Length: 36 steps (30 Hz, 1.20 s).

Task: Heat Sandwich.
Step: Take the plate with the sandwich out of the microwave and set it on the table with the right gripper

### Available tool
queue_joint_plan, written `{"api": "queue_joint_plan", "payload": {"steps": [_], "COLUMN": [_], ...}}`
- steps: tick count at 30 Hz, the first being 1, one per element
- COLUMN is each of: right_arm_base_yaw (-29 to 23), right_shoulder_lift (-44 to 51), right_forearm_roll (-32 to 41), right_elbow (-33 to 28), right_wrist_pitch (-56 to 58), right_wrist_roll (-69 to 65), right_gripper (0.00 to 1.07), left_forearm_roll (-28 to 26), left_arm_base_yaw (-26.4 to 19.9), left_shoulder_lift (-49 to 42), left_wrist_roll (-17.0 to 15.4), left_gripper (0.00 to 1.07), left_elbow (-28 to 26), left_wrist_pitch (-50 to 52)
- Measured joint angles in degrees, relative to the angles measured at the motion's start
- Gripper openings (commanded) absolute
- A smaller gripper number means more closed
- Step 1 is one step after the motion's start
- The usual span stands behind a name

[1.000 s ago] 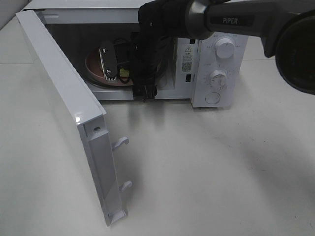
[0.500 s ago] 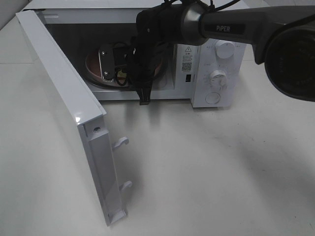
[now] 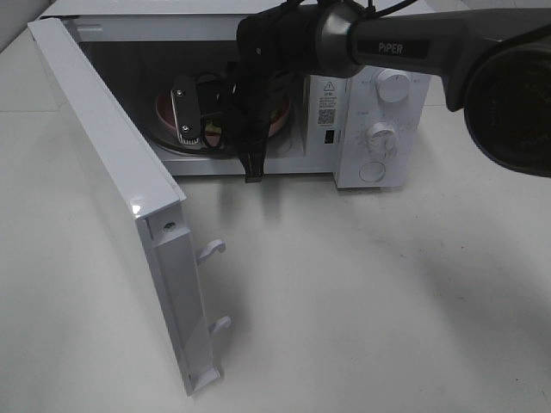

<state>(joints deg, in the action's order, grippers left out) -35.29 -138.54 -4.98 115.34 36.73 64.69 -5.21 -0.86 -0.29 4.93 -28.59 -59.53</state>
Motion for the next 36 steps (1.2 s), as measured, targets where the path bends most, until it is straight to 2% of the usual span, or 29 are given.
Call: {"api": "queue_joint_plan", "payload": {"steps": [12, 36], "right_arm_base_yaw": [0.1, 0.1], "right_shoulder_lift": [2.3, 15.8], "right_forearm_roll": [0.3, 0.7], "right_elbow": [-1.4, -21.4], "right_wrist_pitch": [3.8, -0.5], "right_wrist_roll": [6.8, 18.2], "right_gripper": [0.0, 0.0], "left_forearm_roll": [0.0, 0.0], "left_arm_base_yaw": [0.0, 0.0], "left_shoulder_lift": [0.0, 0.0], "left_wrist_roll": [0.0, 0.0], "left_gripper": [0.98, 0.98], "left_elbow": [0.0, 0.0], "left_wrist_pitch": [0.0, 0.0]}}
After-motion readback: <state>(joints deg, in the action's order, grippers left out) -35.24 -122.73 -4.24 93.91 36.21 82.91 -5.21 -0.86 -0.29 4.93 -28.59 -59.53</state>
